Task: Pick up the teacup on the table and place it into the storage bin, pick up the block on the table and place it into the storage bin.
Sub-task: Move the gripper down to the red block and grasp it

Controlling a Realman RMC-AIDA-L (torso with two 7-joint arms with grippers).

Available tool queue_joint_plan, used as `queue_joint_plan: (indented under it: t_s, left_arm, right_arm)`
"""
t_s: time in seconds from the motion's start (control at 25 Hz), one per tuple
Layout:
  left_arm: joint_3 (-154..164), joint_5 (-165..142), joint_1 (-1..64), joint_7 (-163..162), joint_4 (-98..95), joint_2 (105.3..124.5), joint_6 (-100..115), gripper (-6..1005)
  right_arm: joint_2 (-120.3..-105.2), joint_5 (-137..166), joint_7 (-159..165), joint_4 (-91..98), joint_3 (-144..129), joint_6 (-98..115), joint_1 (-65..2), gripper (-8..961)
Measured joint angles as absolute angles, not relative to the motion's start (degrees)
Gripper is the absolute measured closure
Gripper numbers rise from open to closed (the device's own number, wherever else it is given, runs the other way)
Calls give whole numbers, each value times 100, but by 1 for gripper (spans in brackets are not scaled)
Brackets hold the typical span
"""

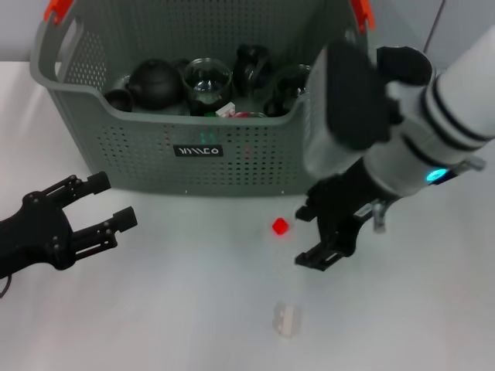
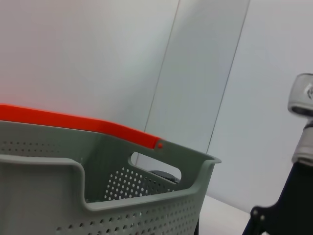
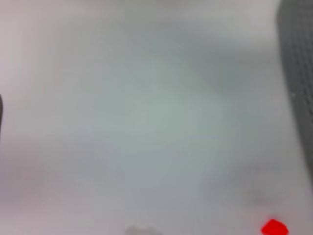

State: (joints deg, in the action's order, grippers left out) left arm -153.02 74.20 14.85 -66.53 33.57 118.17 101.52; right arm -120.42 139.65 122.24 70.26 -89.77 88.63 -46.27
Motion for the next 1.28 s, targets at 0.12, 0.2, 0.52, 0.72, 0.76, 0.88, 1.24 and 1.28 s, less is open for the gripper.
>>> queue_joint_plan:
  t_s: [0.12,0.2,0.52,0.72,0.76,0.88,1.24,1.28]
  left_arm:
    - [-15302,7418,1485,-6653,3338,11821,10151,175]
    - [-15306,7417,1486,-6653,3324,11821,10151,175]
    - [-15319,7417,1485,-6653,3312,11822,10151,174]
    - [-15322,7417,1486,-6653,3313,11821,10151,174]
    - [-15322,7418,1485,-6653,3313,11821,10151,174]
    - [-15320,7418,1485,-6653,3313,11821,10146,174]
    - [-15328,7418,1484,-6653,3314,11822,10142,174]
    - [-15328,7418,1483,-6653,3314,11821,10142,174]
  right_arm:
    - [-12048,13973,12158,6835,-9354,8365,-4673,262]
    - [-12049,13976,12171,6589,-9436,8137,-4772,263]
    - [-12076,13974,12437,5470,-9790,7257,-5192,269]
    - [-12086,13942,12464,5283,-9923,7023,-5262,272]
    - [-12087,13939,12466,5276,-9944,6979,-5261,273]
    - [-12093,13925,12478,5238,-10011,6854,-5267,275]
    - [-12098,13783,12689,4786,-10298,6478,-5465,281]
    - [-12099,13745,12690,4721,-10304,6457,-5498,282]
